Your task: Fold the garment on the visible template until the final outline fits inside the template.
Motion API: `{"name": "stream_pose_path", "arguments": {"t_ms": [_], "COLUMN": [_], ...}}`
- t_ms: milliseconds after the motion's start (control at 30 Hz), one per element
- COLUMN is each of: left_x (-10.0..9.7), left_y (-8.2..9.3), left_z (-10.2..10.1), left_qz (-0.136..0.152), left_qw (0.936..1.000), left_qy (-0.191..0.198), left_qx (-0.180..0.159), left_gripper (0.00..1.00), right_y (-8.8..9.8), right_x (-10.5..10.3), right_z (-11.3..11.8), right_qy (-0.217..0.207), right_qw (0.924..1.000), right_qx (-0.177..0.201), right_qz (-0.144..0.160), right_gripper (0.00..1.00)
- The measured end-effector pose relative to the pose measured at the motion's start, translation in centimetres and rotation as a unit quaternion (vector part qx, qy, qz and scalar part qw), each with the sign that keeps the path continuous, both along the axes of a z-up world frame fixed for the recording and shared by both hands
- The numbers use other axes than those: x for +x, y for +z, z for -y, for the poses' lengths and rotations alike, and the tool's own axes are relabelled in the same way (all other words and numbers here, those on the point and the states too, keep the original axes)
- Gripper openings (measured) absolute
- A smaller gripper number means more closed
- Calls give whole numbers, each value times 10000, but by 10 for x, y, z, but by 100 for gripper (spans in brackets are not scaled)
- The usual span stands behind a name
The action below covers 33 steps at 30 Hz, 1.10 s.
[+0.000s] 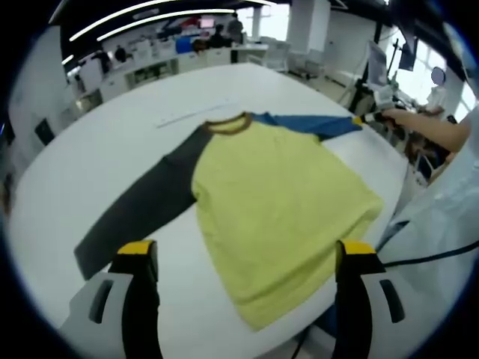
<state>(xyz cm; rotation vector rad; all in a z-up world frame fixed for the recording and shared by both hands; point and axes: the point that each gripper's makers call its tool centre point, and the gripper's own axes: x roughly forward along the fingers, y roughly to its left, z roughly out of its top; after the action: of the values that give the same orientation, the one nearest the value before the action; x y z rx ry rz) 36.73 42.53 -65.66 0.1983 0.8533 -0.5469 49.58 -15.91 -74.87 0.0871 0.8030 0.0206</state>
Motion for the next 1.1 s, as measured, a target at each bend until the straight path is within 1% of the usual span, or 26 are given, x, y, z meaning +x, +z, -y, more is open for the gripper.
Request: {"name": "stream_pose_path", "arguments": {"t_ms": [33, 167, 233, 267, 333, 367, 400, 467, 600, 633, 667, 767, 967, 1100], "left_x": [0, 2, 3, 3, 3, 4, 4, 3, 3, 3, 3, 3, 2, 1], "left_y": [0, 2, 2, 2, 2, 2, 2, 1, 0, 0, -1, -2, -4, -5], "left_z": [0, 3, 3, 3, 3, 3, 3, 3, 2, 2, 2, 1, 2, 1], "left_qz": [-3, -6, -16, -17, -30, -34, -38, -56, -86, -89, -93, -99, -122, -136], "left_qw": [10000, 10000, 10000, 10000, 10000, 10000, 10000, 10000, 10000, 10000, 10000, 9999, 9999, 9999], "left_qy": [-7, -22, -28, -32, -29, -29, -26, -15, -2, -1, 3, 16, 26, 29], "left_qx": [-1, -19, 1, 5, 13, 14, 11, 11, 21, 22, 17, 15, 2, -14], "left_gripper": [94, 94, 94, 94, 94, 94, 94, 93, 93, 93, 93, 92, 92, 92], "right_y": [-1, -3, -1, -2, -5, -5, -7, -9, -14, -15, -16, -17, -20, -20], "right_x": [2, -1, 1, 6, 10, 10, 11, 15, 20, 21, 21, 21, 22, 20], "right_z": [5, 7, 8, 18, 25, 27, 32, 42, 53, 58, 59, 59, 62, 59], "right_qy": [-53, -302, -361, -426, -425, -421, -376, -367, -343, -282, -230, -161, -158, -224], "right_qw": [10000, 9995, 9993, 9990, 9991, 9991, 9992, 9991, 9990, 9989, 9985, 9982, 9978, 9978], "right_qx": [12, 36, 62, 88, 52, 34, -57, -124, -179, -294, -403, -477, -517, -509], "right_qz": [-6, -78, -23, -33, -71, -81, -124, -164, -207, -246, -278, -324, -371, -369], "right_gripper": [51, 42, 40, 39, 37, 35, 33, 30, 27, 26, 25, 24, 23, 23]}}
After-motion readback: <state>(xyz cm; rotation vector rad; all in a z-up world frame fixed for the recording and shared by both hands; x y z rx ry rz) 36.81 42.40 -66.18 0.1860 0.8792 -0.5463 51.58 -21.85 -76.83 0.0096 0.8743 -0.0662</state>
